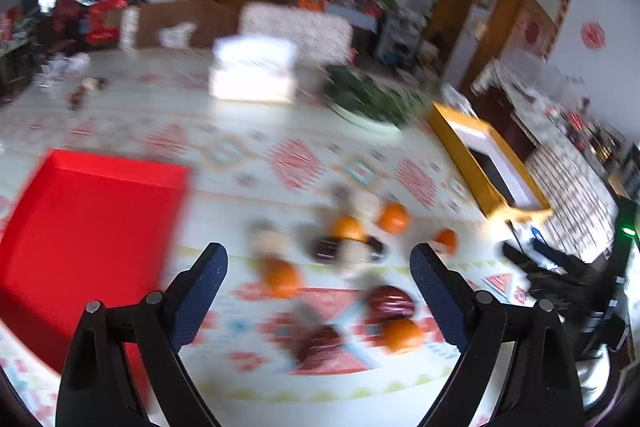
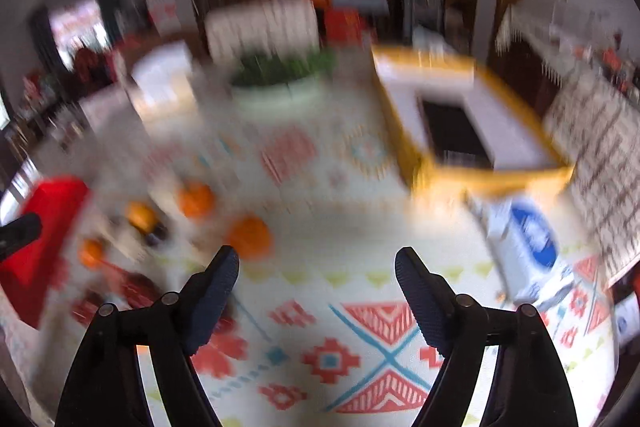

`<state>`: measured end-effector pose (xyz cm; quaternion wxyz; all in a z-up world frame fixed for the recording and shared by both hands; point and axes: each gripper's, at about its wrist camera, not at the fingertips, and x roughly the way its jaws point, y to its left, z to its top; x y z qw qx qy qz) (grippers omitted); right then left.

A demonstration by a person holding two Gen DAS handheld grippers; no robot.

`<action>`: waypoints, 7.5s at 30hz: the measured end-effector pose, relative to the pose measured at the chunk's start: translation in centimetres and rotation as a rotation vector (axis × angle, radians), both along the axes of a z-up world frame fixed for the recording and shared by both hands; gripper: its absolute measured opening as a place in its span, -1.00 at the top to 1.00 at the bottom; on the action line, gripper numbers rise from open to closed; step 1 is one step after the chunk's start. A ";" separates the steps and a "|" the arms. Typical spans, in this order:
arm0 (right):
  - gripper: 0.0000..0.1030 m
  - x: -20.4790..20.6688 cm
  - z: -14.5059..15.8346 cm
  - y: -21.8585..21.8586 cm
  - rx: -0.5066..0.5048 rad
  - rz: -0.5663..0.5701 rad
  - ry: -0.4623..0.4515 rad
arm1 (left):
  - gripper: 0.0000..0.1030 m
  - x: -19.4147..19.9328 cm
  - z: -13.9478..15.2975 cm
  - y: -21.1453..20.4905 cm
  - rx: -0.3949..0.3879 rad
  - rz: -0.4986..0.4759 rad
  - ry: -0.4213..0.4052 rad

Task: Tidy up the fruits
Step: 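Grasp a mandarin orange with the right tool while the left tool grasps a red date, then carry the orange into the red tray and open the right tool while the left drops its date there, then grasp a red date with the right tool while the left tool grasps another date, then lower both dates into the red tray and open both tools, then grasp a beige cube with the right tool while the left tool grasps a mandarin orange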

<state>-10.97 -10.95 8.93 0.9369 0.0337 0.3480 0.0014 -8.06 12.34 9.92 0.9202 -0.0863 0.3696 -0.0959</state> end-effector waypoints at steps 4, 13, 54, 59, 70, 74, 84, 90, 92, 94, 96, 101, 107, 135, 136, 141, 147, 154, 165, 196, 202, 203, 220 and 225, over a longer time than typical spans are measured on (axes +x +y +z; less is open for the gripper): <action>-0.93 -0.9 0.5 1.9 -0.006 0.081 -0.033 | -0.80 -1.6 -0.5 5.0 0.030 0.114 0.008; 0.10 0.0 -4.0 6.1 0.225 0.350 0.184 | -0.12 -3.0 -4.0 3.8 0.002 -0.062 0.070; 0.28 -1.1 5.8 15.6 0.266 0.573 0.037 | 0.40 -4.0 1.1 11.7 -0.031 0.097 -0.057; 0.28 0.5 9.2 21.8 0.354 0.720 0.024 | 0.40 -4.3 2.1 18.3 0.021 0.260 -0.070; 0.28 3.9 -2.5 34.9 0.246 0.798 0.327 | 0.40 -3.0 -5.1 25.5 -0.022 0.389 0.095; 0.25 3.6 -3.4 36.7 0.183 0.816 0.330 | 0.06 -3.5 -4.9 26.2 -0.076 0.402 0.082; -0.01 3.5 -3.2 36.2 0.214 0.790 0.305 | -0.26 -5.1 -3.1 25.9 -0.166 0.408 0.040; -0.01 3.1 -0.1 30.4 0.265 0.709 0.213 | -0.42 -5.9 -1.0 23.0 -0.158 0.362 -0.001; -0.02 3.1 1.2 26.3 0.292 0.642 0.171 | -0.43 -5.7 -0.5 21.6 -0.148 0.331 -0.010; -0.11 3.0 2.2 22.5 0.311 0.574 0.133 | -0.44 -5.4 0.0 19.7 -0.135 0.287 -0.011; -0.21 2.9 2.9 18.4 0.321 0.494 0.100 | -0.45 -4.9 0.2 17.7 -0.128 0.241 -0.007; -0.22 2.3 2.1 8.6 0.308 0.297 0.095 | -0.46 -3.5 -0.5 12.6 -0.107 0.132 0.026; 0.04 1.9 -2.3 3.6 0.302 0.201 0.190 | -0.46 -1.9 -2.7 5.6 -0.084 -0.008 0.100; 0.36 2.5 -5.3 1.3 0.301 0.249 0.177 | -0.27 2.4 -8.8 -12.5 0.230 -0.339 0.135; 0.36 2.4 -5.2 1.1 0.302 0.245 0.178 | -0.11 2.3 -8.8 -12.7 0.257 -0.328 0.124; 0.36 2.3 -4.9 1.0 0.306 0.237 0.181 | -0.02 2.0 -8.6 -11.0 0.199 -0.295 0.124; 0.37 1.6 -3.4 3.5 0.286 0.282 0.167 | -0.02 0.5 -6.5 -5.4 0.052 -0.196 0.106; 0.37 1.4 -0.7 10.0 0.298 0.424 0.151 | -0.02 -1.9 -3.2 6.0 -0.033 0.046 0.030; 0.37 2.5 0.6 27.2 0.256 0.712 0.214 | -0.02 -1.9 -4.2 21.2 -0.039 0.354 0.067; -0.17 4.3 0.7 27.1 0.193 0.528 0.192 | -0.53 -6.0 -2.5 23.7 -0.178 0.385 0.031; -0.70 1.9 5.0 16.5 0.172 0.315 -0.057 | -0.60 -6.3 -0.3 18.7 -0.189 0.265 -0.020; -0.72 1.7 5.3 14.8 0.166 0.274 -0.070 | -0.60 -6.2 -0.1 17.8 -0.188 0.243 -0.024; 0.15 4.7 -4.0 5.4 0.258 0.160 0.223 | -0.52 -1.8 -4.1 2.8 -0.007 -0.059 0.069; 0.15 5.8 -5.6 5.5 0.246 0.124 0.231 | -0.44 0.1 -5.7 0.6 0.074 -0.079 0.096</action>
